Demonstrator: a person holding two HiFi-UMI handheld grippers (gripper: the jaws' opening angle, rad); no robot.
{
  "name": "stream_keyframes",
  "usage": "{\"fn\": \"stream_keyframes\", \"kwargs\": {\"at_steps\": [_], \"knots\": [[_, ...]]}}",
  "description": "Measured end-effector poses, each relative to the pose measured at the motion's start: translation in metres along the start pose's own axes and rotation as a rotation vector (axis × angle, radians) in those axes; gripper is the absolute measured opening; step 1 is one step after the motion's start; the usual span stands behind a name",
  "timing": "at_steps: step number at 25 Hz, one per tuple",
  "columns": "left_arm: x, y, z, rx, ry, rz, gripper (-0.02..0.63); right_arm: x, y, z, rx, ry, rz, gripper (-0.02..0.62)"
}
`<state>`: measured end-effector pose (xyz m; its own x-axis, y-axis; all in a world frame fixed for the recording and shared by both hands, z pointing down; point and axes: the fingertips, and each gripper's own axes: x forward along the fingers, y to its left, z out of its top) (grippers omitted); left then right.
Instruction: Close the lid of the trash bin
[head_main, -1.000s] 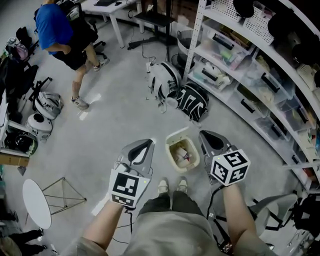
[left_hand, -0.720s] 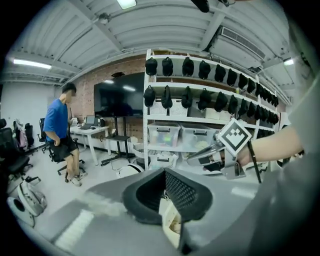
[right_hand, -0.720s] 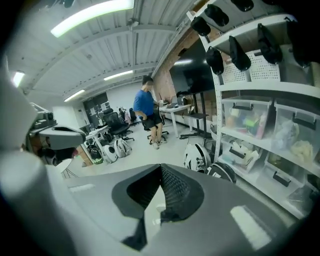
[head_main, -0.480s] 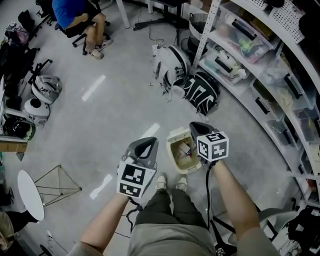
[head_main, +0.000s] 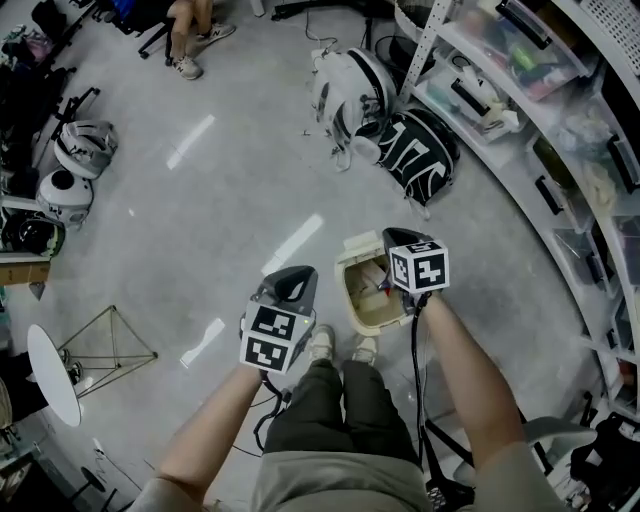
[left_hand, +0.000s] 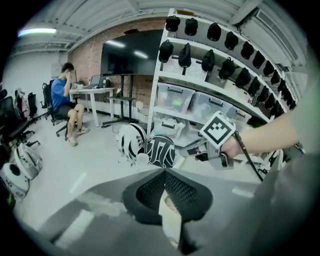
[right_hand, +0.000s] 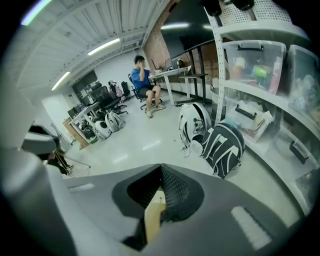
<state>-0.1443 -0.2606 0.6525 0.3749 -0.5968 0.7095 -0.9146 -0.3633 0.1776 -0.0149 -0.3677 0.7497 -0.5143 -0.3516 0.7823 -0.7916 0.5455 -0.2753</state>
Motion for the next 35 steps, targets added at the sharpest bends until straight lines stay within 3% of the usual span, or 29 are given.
{"fn": "stream_keyframes", "kwargs": {"at_steps": [5,10,14,26,29,35], "knots": [[0.010,-0.007,-0.022,-0.027,0.043,-0.013,0.003,-0.012,0.000,-0.025,0.065,0.034,0.008,0.003],[0.018,-0.027,-0.040,-0.029,0.082,-0.042,0.003,-0.036,-0.002,-0.098,0.089,0.105,0.023,0.003],[0.038,-0.044,-0.072,-0.011,0.126,-0.082,0.003,-0.042,-0.011,-0.162,0.204,0.106,0.001,0.003],[0.116,-0.071,-0.181,0.024,0.280,-0.144,0.003,0.020,-0.046,-0.298,0.412,0.154,-0.059,0.003],[0.122,-0.073,-0.193,0.022,0.301,-0.143,0.003,0.035,-0.052,-0.318,0.381,0.211,-0.063,0.005],[0.121,-0.069,-0.192,0.029,0.300,-0.128,0.003,0.041,-0.053,-0.323,0.171,0.264,-0.062,0.015]]}}
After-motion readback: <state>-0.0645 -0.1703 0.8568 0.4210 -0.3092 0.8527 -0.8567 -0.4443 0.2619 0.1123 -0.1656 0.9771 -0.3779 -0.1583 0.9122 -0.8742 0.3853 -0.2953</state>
